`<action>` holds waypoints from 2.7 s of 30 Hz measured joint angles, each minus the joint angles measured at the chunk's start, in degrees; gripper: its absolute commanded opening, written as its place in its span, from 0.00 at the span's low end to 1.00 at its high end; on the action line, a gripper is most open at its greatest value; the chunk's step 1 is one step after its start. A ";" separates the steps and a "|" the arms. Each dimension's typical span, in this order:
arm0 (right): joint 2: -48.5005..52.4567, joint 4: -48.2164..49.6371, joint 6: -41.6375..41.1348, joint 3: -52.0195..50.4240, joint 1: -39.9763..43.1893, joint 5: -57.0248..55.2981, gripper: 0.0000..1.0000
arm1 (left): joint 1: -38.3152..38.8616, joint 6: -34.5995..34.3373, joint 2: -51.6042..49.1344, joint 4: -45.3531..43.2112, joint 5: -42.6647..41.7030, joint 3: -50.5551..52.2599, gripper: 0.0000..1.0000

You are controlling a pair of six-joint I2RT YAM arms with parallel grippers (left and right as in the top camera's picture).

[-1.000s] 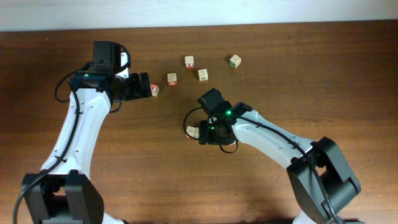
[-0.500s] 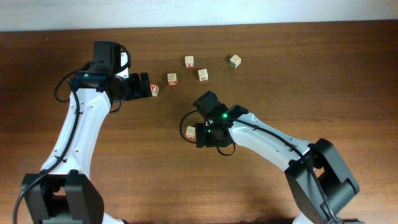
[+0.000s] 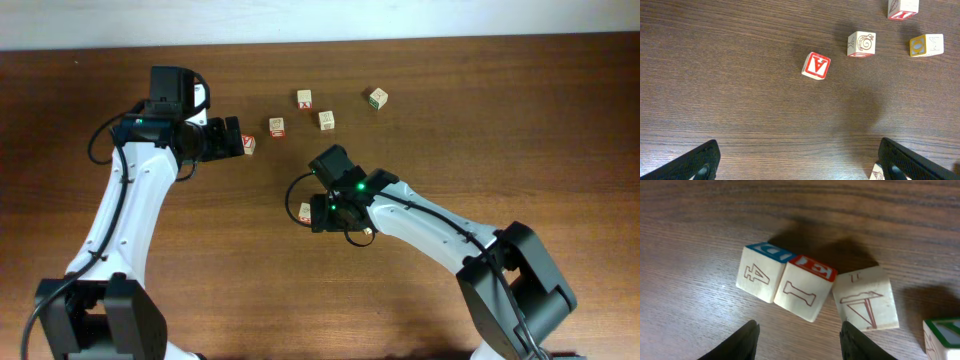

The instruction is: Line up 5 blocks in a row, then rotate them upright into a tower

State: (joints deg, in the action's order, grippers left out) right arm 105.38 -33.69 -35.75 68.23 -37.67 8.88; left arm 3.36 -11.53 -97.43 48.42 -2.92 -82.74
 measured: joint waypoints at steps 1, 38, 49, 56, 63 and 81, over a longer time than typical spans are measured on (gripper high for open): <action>0.07 0.42 0.00 0.00 0.00 0.00 0.53 | 0.00 0.00 0.00 0.00 0.00 0.00 0.99; 1.51 -3.45 4.24 1.46 3.82 3.32 0.53 | 0.00 0.00 0.00 0.00 0.00 0.00 0.99; 1.53 -0.50 4.52 3.76 3.82 3.04 0.56 | 0.00 0.00 0.00 0.00 0.00 0.00 0.99; 1.53 -7.08 5.77 4.81 1.09 2.60 0.04 | 0.00 0.00 0.00 0.02 0.00 0.00 0.99; 1.53 -8.09 3.93 3.54 -2.29 -1.36 0.04 | 0.00 0.00 0.00 0.00 0.00 0.00 0.99; 3.23 -5.46 1.46 3.50 -2.29 -4.61 0.04 | 0.00 0.00 0.00 0.00 0.00 0.00 0.99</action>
State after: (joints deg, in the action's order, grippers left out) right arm 108.62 -39.16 -34.28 71.72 -39.97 4.27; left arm 3.36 -11.53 -97.43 48.42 -2.92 -82.74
